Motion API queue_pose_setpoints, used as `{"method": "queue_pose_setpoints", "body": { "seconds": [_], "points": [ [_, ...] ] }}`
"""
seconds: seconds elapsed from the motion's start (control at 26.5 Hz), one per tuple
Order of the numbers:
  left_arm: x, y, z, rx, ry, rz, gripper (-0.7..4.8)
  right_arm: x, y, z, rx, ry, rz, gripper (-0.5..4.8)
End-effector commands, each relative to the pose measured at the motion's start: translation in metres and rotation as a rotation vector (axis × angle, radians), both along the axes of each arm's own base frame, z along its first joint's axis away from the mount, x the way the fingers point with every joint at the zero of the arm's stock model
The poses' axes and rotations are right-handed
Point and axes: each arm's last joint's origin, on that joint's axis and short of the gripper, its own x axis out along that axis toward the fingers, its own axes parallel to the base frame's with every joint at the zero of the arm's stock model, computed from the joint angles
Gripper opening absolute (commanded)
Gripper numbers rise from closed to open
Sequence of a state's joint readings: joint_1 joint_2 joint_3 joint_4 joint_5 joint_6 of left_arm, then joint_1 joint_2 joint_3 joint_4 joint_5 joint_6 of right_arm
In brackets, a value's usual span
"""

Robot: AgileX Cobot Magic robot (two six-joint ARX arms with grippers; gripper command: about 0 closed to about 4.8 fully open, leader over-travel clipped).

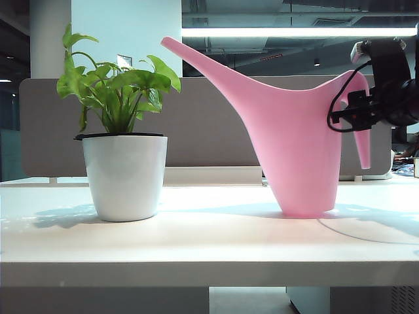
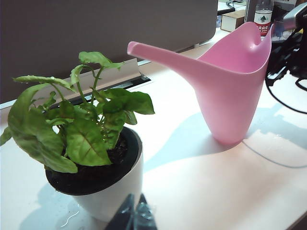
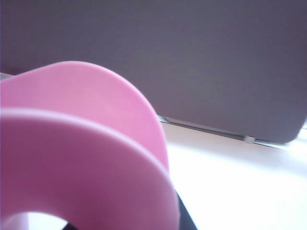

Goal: Pick up the watering can from the table, water the potted plant, and put the can back.

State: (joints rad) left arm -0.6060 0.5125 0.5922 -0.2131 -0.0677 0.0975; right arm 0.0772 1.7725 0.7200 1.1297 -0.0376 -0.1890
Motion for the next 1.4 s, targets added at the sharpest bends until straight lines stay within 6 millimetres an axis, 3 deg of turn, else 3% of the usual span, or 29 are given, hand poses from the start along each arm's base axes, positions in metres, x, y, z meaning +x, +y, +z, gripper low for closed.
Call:
{"method": "queue_pose_setpoints", "body": {
  "seconds": [0.04, 0.41, 0.72, 1.06, 1.4],
  "points": [
    [0.0, 0.0, 0.002, -0.009, -0.012, -0.001, 0.04, -0.004, 0.0, 0.026, 0.006, -0.072, -0.011, -0.02],
    [0.0, 0.0, 0.002, -0.009, -0.013, -0.001, 0.04, -0.009, 0.0, 0.062, -0.032, -0.075, -0.02, -0.01],
    [0.0, 0.0, 0.002, -0.008, -0.011, -0.001, 0.04, -0.011, 0.002, 0.108, -0.101, -0.072, -0.043, -0.02],
    [0.0, 0.0, 0.002, -0.009, -0.012, -0.001, 0.04, -0.007, 0.027, 0.142, -0.268, -0.112, -0.097, -0.02],
    [0.0, 0.0, 0.002, -0.008, -0.011, -0.001, 0.04, -0.008, 0.042, 0.159, -0.41, -0.147, -0.142, -0.02]
  ]
}}
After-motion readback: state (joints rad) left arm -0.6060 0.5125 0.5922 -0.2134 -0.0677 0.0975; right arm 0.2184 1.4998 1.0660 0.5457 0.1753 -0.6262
